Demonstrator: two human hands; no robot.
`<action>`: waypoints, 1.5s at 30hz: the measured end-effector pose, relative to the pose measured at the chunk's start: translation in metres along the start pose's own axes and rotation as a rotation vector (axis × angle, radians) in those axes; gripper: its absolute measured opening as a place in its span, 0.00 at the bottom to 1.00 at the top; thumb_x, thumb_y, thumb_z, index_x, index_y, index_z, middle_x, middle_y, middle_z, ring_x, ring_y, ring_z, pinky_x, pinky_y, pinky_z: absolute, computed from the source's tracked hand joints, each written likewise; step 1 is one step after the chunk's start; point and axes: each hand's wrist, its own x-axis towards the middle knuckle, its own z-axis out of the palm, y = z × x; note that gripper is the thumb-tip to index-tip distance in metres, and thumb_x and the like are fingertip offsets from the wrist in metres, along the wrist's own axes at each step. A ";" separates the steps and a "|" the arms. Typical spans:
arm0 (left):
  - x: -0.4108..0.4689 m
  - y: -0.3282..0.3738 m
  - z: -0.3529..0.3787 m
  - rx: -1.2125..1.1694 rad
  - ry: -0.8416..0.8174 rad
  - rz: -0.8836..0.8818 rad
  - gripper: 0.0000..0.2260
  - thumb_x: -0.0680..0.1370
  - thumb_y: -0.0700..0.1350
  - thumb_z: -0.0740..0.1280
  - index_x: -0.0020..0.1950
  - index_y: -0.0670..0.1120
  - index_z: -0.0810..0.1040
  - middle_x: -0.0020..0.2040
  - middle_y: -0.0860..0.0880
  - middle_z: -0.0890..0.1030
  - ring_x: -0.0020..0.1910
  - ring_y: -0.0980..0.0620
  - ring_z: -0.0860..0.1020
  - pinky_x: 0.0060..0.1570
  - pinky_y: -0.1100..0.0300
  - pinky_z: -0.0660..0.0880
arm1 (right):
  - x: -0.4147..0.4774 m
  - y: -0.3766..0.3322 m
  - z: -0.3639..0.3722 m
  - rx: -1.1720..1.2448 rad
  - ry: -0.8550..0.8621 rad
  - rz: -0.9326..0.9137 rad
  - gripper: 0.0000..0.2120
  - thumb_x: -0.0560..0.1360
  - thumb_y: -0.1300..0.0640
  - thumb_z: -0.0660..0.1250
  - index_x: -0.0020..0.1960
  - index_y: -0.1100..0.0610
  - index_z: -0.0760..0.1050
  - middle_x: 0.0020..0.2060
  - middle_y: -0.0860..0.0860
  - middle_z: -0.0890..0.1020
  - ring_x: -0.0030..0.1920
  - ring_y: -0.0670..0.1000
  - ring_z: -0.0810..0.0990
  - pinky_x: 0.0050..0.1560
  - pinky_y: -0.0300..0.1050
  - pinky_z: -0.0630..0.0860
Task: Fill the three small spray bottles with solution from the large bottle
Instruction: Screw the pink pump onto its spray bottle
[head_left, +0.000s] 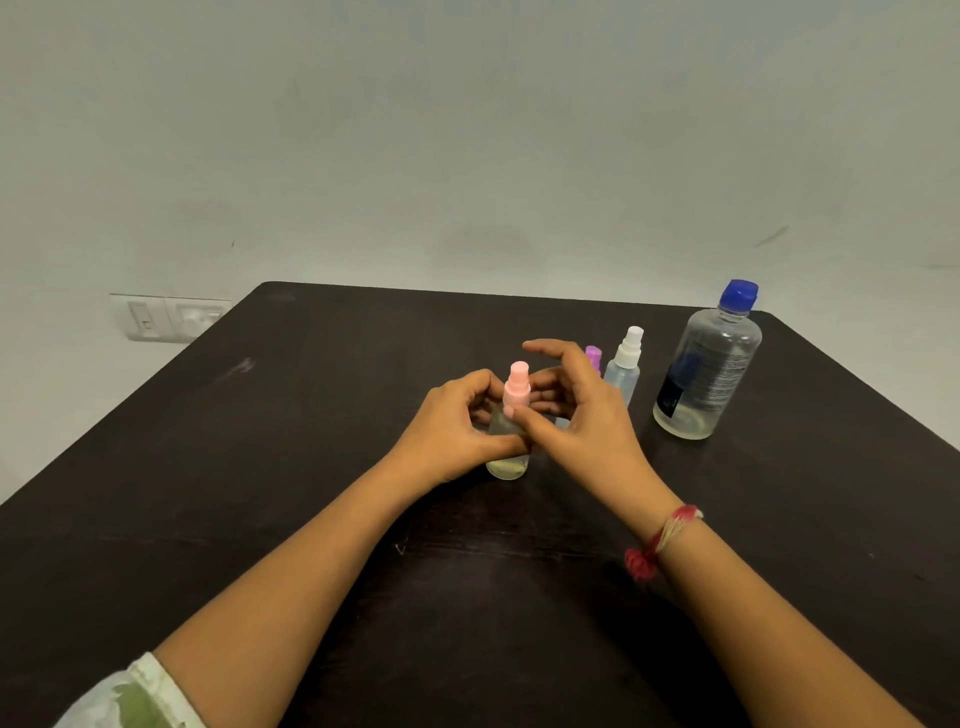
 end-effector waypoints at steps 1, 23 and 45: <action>0.000 0.000 0.000 0.002 0.003 -0.001 0.13 0.66 0.44 0.78 0.45 0.51 0.77 0.44 0.52 0.83 0.44 0.53 0.82 0.45 0.54 0.80 | 0.000 0.000 0.000 -0.003 -0.004 0.001 0.26 0.71 0.62 0.73 0.66 0.51 0.68 0.47 0.48 0.81 0.50 0.42 0.81 0.52 0.35 0.77; 0.001 0.000 0.000 -0.008 -0.005 0.002 0.14 0.67 0.43 0.78 0.49 0.48 0.78 0.45 0.52 0.83 0.45 0.56 0.82 0.45 0.59 0.80 | 0.001 0.001 -0.007 0.004 -0.089 0.028 0.31 0.72 0.66 0.69 0.71 0.48 0.65 0.49 0.42 0.80 0.53 0.38 0.79 0.54 0.28 0.72; 0.001 -0.001 0.000 0.003 -0.012 0.000 0.14 0.67 0.43 0.78 0.48 0.47 0.78 0.45 0.53 0.83 0.44 0.58 0.82 0.42 0.63 0.78 | -0.002 0.004 0.002 -0.064 0.022 -0.011 0.25 0.71 0.59 0.73 0.66 0.51 0.70 0.49 0.45 0.80 0.52 0.40 0.79 0.53 0.32 0.76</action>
